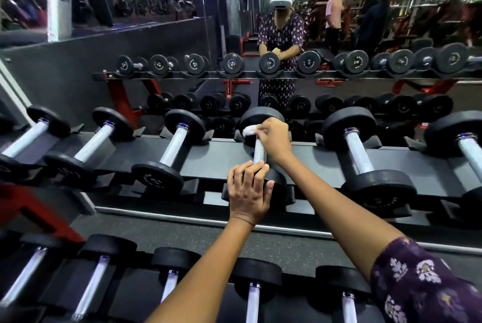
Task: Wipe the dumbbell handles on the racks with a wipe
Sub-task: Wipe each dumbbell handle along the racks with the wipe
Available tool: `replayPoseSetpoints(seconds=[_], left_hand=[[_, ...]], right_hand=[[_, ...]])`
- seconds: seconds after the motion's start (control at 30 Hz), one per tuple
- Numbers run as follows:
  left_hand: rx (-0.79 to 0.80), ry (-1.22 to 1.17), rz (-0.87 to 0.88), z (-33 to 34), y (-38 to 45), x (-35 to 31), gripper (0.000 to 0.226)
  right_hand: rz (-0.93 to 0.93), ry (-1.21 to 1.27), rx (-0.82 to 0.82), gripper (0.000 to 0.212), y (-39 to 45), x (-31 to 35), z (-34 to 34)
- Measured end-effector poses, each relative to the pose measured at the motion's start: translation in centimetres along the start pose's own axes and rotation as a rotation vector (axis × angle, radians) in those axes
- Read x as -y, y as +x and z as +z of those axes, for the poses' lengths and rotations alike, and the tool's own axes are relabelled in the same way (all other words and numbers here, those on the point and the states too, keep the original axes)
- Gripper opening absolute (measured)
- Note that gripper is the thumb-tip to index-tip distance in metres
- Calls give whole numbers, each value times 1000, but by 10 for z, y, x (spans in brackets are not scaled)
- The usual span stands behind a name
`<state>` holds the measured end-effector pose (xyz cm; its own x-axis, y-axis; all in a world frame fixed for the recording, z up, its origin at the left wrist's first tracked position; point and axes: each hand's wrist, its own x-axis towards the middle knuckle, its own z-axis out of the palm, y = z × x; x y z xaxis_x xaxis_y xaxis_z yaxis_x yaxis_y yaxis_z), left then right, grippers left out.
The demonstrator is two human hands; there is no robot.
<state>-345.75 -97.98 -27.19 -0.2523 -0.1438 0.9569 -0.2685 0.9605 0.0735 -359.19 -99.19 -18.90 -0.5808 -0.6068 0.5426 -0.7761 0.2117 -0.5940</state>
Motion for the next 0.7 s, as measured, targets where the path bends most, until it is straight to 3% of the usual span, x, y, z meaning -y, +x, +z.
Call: replayPoseSetpoints(seconds=[0.07, 0.2, 0.3, 0.47, 0.57, 0.7], left_hand=[[1, 10, -2, 1, 1, 1, 34], [11, -7, -2, 0, -1, -1, 34], [17, -5, -10, 0, 1, 1, 35], [8, -8, -7, 0, -1, 1, 34], [6, -2, -14, 1, 0, 1, 34], [33, -1, -16, 0, -1, 0, 36]], right_hand=[[-73, -46, 46, 15, 2, 11, 4], [130, -42, -80, 20, 0, -3, -1], [170, -133, -66, 23, -1, 2, -1], [-98, -288, 304, 20, 14, 3, -13], [-74, -293, 326, 19, 19, 1, -24], [-347, -376, 571, 17, 1, 15, -21]])
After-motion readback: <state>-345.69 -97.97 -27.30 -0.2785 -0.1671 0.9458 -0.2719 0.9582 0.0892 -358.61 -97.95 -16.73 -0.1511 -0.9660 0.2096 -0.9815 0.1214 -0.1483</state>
